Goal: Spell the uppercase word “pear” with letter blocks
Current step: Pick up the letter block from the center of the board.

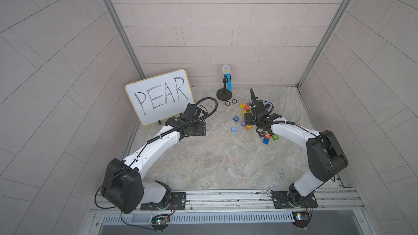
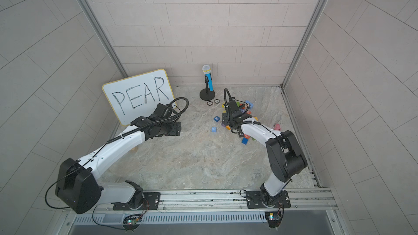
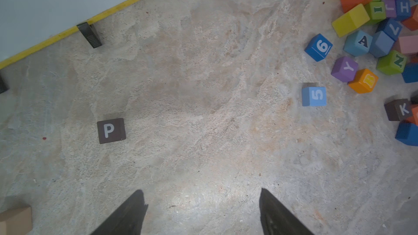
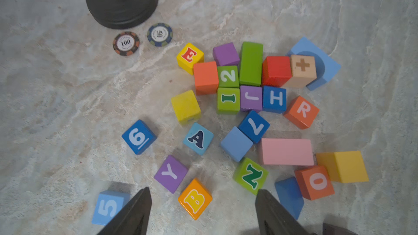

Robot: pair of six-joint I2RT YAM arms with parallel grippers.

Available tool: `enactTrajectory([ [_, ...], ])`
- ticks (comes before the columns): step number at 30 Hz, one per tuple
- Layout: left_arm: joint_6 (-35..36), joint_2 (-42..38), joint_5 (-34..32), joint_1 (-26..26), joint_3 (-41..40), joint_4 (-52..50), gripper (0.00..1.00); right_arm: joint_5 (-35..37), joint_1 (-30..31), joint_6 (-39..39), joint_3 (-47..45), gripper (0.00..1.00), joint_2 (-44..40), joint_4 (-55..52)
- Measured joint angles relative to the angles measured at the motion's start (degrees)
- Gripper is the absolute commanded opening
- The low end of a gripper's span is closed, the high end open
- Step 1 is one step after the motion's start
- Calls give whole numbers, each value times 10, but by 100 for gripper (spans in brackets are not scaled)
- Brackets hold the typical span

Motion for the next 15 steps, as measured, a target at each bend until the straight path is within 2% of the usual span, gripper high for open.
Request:
enactTrajectory([
  [8,-5,28,19,-15,5,10,86,-13,-20,-13,0,66,1,-35],
  [10,-4,43,25,-23,10,11,86,-18,-25,-14,2,60,3,-40],
  [15,0,57,49,-38,24,20,85,-46,-31,-15,20,55,18,-47],
])
